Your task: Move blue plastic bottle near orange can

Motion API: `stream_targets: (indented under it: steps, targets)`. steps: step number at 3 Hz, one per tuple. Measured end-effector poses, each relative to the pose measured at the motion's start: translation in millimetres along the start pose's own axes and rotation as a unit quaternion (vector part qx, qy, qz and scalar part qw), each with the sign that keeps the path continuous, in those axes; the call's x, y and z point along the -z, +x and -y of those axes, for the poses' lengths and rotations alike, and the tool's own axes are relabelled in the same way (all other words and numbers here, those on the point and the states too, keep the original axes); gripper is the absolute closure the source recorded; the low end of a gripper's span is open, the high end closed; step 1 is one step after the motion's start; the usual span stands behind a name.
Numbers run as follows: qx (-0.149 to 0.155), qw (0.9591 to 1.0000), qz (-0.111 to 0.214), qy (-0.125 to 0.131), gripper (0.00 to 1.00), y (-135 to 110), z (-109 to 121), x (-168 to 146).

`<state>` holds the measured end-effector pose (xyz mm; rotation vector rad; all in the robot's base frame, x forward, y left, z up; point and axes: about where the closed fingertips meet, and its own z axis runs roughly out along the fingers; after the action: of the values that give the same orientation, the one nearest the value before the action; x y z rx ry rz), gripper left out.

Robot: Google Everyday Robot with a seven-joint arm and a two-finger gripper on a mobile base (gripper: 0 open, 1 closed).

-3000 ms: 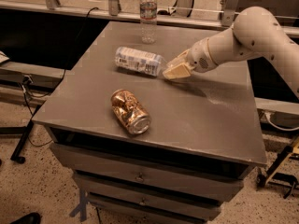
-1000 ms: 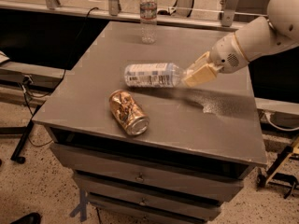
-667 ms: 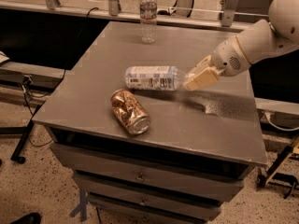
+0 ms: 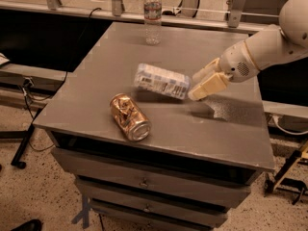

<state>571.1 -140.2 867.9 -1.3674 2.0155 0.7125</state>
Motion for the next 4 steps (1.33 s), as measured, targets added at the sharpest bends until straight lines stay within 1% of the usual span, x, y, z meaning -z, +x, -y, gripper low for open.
stream_targets:
  steps: [1, 2, 3, 4]
  targets:
    - [0.01, 0.9998, 0.01, 0.015, 0.0, -9.1, 5.3, 0.0]
    - [0.03, 0.9982, 0.033, 0.041, 0.0, -29.1, 12.8, 8.8]
    - [0.061, 0.9915, 0.08, 0.082, 0.0, -68.8, 19.1, 45.8]
    - [0.113, 0.9787, 0.12, 0.123, 0.0, -117.5, 14.3, 92.0]
